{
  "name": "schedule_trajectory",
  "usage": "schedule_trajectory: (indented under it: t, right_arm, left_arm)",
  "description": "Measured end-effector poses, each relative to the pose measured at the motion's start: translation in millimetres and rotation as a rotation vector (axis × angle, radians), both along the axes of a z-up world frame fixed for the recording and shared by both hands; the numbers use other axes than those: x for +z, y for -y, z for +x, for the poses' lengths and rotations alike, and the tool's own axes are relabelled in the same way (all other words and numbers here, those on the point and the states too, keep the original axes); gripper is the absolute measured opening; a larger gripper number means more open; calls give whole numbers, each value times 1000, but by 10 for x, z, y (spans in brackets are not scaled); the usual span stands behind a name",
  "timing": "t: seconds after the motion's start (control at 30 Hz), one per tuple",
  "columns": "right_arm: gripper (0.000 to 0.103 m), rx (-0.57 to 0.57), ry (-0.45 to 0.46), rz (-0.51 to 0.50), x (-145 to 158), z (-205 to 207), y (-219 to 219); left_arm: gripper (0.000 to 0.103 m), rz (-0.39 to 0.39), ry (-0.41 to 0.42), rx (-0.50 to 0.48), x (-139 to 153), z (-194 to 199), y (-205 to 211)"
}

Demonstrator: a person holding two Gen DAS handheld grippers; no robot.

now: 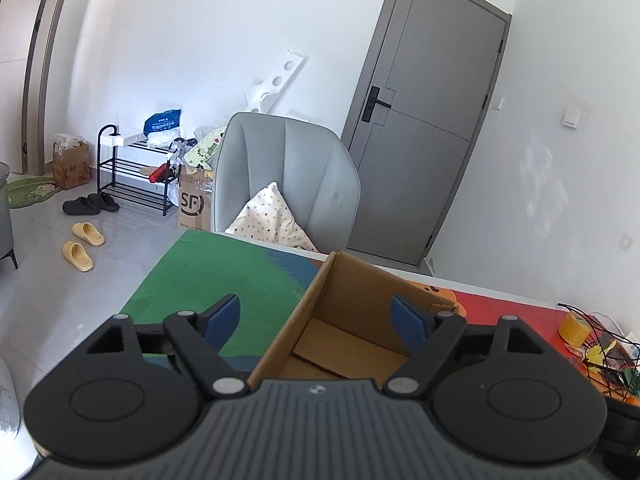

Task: Organize snacks
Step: 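Open the left tool over the box while the right tool drops the red bar in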

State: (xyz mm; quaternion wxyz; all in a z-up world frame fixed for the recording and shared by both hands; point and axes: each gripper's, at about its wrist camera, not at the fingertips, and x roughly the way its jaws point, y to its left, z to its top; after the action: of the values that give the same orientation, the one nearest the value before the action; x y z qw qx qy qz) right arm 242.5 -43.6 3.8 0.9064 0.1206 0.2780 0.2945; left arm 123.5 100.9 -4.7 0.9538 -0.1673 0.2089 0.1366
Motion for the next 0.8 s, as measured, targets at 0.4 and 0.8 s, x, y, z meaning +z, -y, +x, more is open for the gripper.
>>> schedule_trajectory:
  t: [0.4,0.8]
  right_arm:
    - [77,-94,10,13,19,-252,272]
    - [103,-220,10,-33,15,-575,805]
  left_arm:
    - [97,-104,2,71,-83,-202,-72]
    - [97,-102,22,-15,-67,-325,245]
